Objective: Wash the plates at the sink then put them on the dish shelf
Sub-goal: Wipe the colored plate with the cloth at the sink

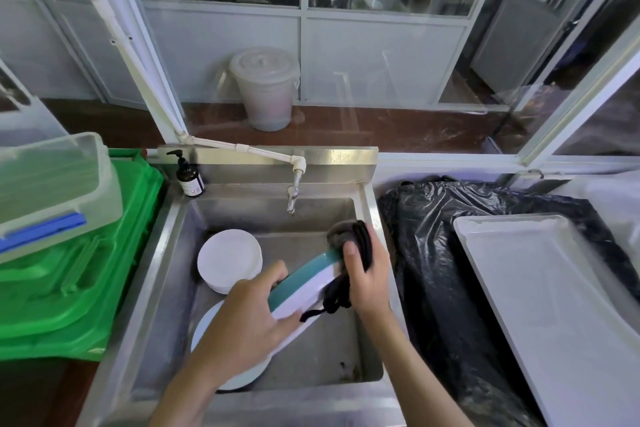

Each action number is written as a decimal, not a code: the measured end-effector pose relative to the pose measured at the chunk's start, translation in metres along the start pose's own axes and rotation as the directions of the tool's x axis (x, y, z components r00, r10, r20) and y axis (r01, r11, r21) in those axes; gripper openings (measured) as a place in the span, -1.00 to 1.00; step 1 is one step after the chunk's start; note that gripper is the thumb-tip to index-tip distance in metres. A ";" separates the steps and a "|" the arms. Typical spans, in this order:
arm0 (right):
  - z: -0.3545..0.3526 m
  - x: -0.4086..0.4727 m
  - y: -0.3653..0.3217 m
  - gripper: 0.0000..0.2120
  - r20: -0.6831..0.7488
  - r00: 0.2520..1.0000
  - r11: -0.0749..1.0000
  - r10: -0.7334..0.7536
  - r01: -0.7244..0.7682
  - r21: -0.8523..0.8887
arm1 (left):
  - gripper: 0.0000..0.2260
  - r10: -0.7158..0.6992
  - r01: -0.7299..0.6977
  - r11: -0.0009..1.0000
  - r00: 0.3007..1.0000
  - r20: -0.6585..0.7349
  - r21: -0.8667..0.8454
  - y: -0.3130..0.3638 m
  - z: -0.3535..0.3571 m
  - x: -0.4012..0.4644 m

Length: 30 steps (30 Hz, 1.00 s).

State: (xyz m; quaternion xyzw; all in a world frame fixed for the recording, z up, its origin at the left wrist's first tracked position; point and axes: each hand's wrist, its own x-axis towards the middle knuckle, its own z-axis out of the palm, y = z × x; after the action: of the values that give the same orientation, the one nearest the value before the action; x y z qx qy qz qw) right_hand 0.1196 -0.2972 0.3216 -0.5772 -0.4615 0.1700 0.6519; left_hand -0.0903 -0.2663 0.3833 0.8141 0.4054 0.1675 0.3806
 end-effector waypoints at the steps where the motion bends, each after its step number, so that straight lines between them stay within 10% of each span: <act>1: -0.003 0.003 0.006 -0.70 -0.060 0.996 0.997 0.065 -0.063 0.038 | -0.61 -0.004 0.003 0.999 1.000 -0.021 -0.042 -0.001 -0.003 0.002; 5: -0.005 0.010 0.014 -0.72 -0.130 0.977 0.986 0.167 -0.163 0.045 | -0.61 0.021 -0.023 0.997 1.000 -0.023 -0.070 -0.002 -0.007 0.010; 13: 0.013 0.004 0.001 -0.65 0.094 0.988 0.987 -0.122 0.131 -0.088 | -0.65 -0.023 0.023 1.000 1.000 0.006 0.003 -0.007 0.013 0.014; 20: 0.008 0.017 0.019 -0.67 -0.177 0.927 0.939 0.331 -0.306 0.157 | -0.61 0.005 -0.014 0.996 0.996 -0.093 -0.092 -0.011 -0.008 0.011; 30: 0.019 0.013 0.014 -0.73 0.057 0.996 0.996 -0.075 0.078 -0.052 | -0.64 -0.053 0.055 0.994 0.998 -0.019 0.099 -0.008 0.007 0.025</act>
State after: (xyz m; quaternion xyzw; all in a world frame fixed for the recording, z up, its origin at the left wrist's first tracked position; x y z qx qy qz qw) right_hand 0.1154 -0.2719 0.3128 -0.5718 -0.5055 0.1484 0.6289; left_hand -0.0752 -0.2472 0.3720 0.8195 0.4381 0.1433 0.3405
